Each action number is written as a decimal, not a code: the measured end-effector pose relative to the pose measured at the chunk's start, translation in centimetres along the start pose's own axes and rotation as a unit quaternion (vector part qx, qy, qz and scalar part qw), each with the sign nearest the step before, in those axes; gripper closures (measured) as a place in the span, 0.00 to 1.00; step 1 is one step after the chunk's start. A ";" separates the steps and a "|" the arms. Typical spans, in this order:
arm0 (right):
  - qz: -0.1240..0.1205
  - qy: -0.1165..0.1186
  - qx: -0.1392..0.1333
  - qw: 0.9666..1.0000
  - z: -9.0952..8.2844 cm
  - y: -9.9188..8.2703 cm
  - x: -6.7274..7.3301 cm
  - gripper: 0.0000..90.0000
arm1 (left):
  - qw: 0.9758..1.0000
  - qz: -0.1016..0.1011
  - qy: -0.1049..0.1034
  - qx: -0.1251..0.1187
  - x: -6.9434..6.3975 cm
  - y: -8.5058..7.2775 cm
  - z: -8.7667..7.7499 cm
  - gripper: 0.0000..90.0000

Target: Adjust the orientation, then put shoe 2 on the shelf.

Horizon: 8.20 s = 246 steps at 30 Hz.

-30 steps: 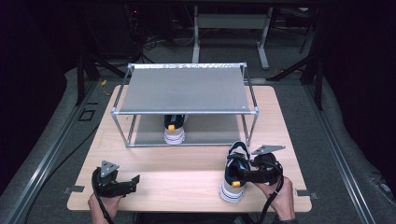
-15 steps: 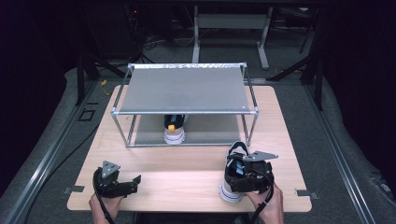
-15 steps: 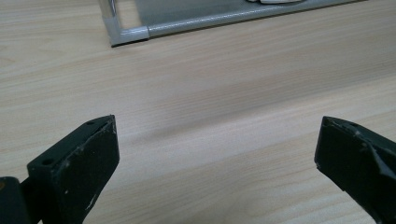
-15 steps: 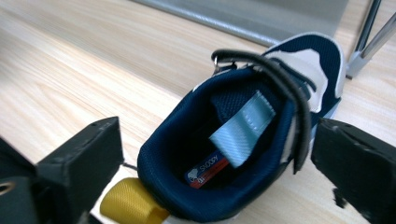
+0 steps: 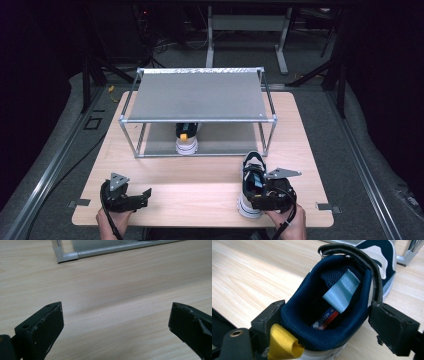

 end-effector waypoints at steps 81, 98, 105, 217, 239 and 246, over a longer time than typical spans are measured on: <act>-0.021 -0.066 -0.130 0.989 0.1 1.5 -0.7 0.33 | 1.000 0.009 0.000 -0.007 -0.5 0.7 -0.3 0.00; -0.032 -0.053 -0.122 0.991 3.6 6.9 -0.4 0.33 | 1.000 -0.003 0.001 -0.017 0.4 0.6 -1.1 0.00; -0.031 -0.057 -0.101 0.993 5.9 8.9 -0.6 0.33 | 1.000 -0.001 0.003 -0.018 0.5 0.8 -1.4 0.00; -0.005 -0.074 -0.090 0.993 17.6 15.1 -0.9 0.33 | 1.000 0.012 -0.014 0.000 -0.9 0.4 -0.7 0.00; -0.047 0.008 -0.085 0.995 10.8 12.9 0.4 0.04 | 1.000 0.015 -0.015 0.003 -0.8 0.2 -0.6 0.00; -0.058 0.003 -0.087 0.994 7.6 11.4 -0.3 0.00 | 1.000 0.012 -0.011 0.004 -0.5 0.0 -0.6 0.00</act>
Point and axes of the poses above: each handheld gripper's, and its own axes: z roughly forward along the jaws, y roughly out of its top, x roughly to its left, the point moved 7 cm from there along z, roughly forward along the jaws, and after that the axes turned 12 degrees about -z, right-handed, at the moved point
